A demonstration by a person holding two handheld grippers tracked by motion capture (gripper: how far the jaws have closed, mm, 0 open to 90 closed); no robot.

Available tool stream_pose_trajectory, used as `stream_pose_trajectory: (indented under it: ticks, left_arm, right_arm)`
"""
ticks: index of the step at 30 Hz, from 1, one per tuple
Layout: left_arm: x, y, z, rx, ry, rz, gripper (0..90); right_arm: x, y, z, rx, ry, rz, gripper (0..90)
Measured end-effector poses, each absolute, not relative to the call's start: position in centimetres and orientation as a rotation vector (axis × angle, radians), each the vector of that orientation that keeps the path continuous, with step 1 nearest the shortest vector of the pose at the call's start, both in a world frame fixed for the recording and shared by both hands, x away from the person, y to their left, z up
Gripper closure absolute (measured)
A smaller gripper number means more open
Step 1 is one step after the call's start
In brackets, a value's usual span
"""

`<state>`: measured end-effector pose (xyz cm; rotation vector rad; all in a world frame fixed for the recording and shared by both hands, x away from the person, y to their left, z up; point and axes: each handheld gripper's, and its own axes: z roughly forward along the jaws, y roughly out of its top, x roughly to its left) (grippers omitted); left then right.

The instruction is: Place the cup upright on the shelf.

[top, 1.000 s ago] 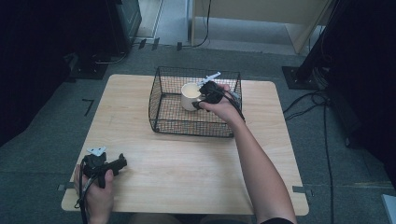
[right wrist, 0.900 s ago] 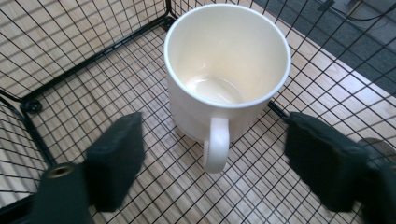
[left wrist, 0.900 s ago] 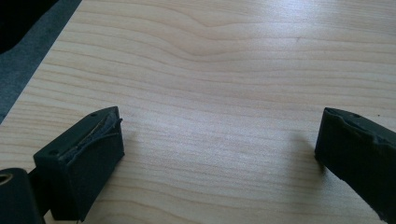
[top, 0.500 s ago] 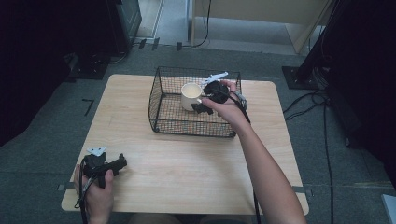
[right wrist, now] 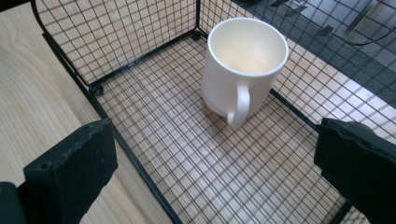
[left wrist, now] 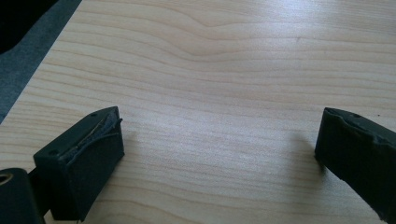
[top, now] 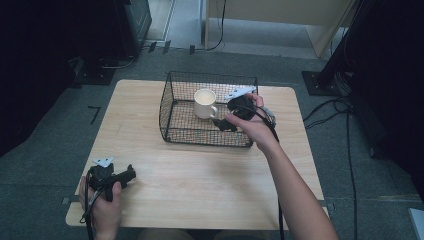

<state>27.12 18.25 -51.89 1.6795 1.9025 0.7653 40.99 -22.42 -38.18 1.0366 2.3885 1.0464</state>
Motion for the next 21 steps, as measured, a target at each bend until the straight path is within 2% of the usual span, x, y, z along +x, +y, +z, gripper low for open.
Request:
stream_pose_trajectory:
  ticks: [10, 21]
  left_arm:
    - [27.1, 18.2, -51.9, 1.679, 1.903, 0.766, 1.2]
    - [27.1, 18.3, -51.9, 1.681, 1.901, 0.766, 1.2]
  right_arm:
    - [39.1, -24.5, -38.4, 1.037, 2.376, 1.05, 0.0]
    - [35.5, -27.3, -38.7, 1.02, 2.372, 1.05, 0.0]
